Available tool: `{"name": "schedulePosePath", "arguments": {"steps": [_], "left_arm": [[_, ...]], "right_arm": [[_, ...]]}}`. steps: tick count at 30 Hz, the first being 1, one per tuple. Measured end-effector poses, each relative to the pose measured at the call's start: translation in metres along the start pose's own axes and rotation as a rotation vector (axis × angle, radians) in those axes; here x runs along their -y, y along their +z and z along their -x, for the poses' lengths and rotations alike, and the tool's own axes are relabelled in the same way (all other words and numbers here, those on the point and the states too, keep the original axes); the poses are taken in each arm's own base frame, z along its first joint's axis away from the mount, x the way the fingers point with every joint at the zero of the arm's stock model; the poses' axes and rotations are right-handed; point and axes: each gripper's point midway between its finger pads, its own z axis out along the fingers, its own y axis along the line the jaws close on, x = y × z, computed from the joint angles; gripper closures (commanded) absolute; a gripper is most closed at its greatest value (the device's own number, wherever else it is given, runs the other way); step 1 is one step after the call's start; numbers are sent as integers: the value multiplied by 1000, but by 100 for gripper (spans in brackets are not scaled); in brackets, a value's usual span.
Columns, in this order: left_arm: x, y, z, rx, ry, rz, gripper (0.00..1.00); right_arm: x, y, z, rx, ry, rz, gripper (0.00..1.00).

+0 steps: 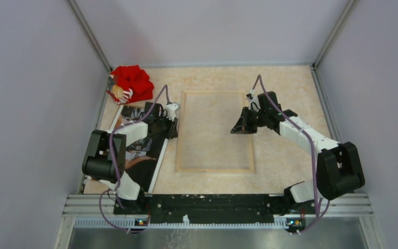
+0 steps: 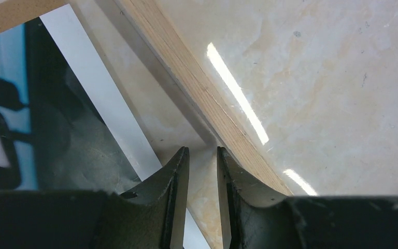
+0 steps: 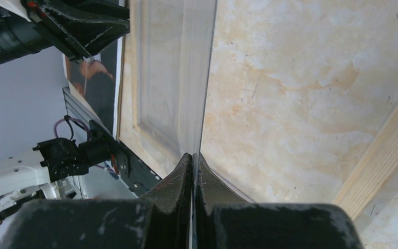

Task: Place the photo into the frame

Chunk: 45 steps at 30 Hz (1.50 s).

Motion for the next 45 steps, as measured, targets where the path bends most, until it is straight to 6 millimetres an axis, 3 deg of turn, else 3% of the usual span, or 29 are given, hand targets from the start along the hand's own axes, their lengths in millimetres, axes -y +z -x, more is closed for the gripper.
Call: {"name": "schedulePosePath", "arguments": {"steps": [8, 29, 35, 41, 45], "left_arm": [[0, 0, 1, 0, 0, -1, 67], [0, 0, 0, -1, 0, -1, 67], [0, 0, 0, -2, -1, -1, 68], [0, 0, 0, -2, -2, -1, 68], [0, 0, 0, -2, -2, 0, 69]], "right_arm": [[19, 9, -5, 39, 74, -41, 100], [33, 8, 11, 118, 122, -50, 100], [11, 2, 13, 133, 63, 41, 100], [-55, -27, 6, 170, -151, 240, 100], [-80, -43, 9, 190, -242, 312, 100]]}}
